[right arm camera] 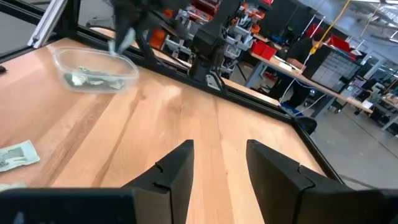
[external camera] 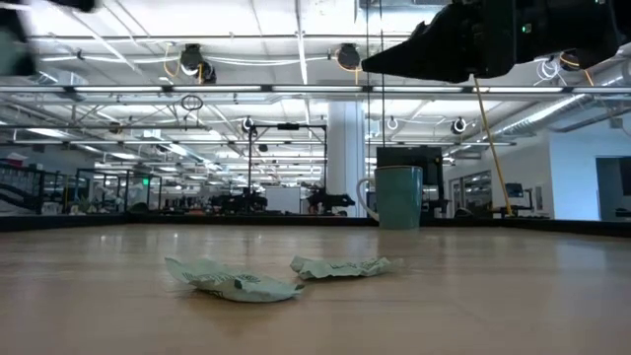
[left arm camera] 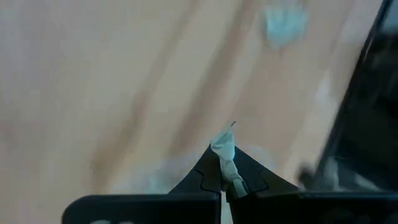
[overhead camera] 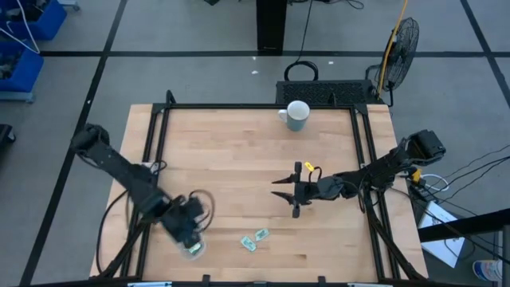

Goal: Pick and place Stevia / Truvia into bins
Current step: Put the stevia packet into the transparent container

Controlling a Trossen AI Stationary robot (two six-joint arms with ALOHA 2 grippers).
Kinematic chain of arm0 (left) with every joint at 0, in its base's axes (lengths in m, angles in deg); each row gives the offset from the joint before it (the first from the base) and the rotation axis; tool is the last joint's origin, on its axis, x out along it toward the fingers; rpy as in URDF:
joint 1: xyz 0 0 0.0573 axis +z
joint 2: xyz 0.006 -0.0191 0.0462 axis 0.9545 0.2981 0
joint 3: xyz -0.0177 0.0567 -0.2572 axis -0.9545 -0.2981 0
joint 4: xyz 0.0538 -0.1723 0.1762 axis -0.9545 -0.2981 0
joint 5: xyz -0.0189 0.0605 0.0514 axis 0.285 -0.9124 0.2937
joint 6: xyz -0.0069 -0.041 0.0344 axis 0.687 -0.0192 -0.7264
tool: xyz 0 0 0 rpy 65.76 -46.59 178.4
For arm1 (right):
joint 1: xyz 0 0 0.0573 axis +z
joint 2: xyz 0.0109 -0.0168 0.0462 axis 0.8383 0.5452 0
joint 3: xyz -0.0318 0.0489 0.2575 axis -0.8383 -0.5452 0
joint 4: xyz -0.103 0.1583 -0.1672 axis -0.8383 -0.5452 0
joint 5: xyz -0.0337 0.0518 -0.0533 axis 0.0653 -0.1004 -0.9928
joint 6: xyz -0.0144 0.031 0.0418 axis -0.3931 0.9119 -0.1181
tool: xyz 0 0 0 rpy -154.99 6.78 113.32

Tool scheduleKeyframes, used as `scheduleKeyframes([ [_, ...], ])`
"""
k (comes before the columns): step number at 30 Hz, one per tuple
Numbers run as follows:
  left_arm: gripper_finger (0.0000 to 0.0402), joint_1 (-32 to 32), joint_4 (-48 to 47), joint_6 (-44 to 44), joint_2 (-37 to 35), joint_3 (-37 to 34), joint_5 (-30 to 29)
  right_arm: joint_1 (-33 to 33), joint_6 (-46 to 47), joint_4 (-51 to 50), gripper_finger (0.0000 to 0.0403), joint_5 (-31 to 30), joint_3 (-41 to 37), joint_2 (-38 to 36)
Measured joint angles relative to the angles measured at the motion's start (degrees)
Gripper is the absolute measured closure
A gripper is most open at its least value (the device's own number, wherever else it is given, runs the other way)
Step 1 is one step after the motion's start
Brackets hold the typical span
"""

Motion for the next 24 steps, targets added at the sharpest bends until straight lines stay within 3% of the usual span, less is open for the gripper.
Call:
scheduleKeyframes([
  [4,0.0396,-7.20,-3.27,12.40,1.95,0.01,1.58,0.00,-0.03,0.29,0.0263,-0.02,0.00,0.00],
  [8,0.0396,-9.99,-5.27,20.27,4.22,0.02,1.41,0.00,-0.14,0.47,0.0263,-0.03,0.00,0.00],
  [18,0.0352,-7.17,-9.66,26.37,10.93,-0.02,7.82,0.00,0.62,0.77,0.0262,-0.04,0.00,0.00],
  [24,0.0331,-5.29,-10.02,26.39,11.29,-0.02,8.47,0.02,1.99,0.48,0.0263,0.11,0.00,0.00],
])
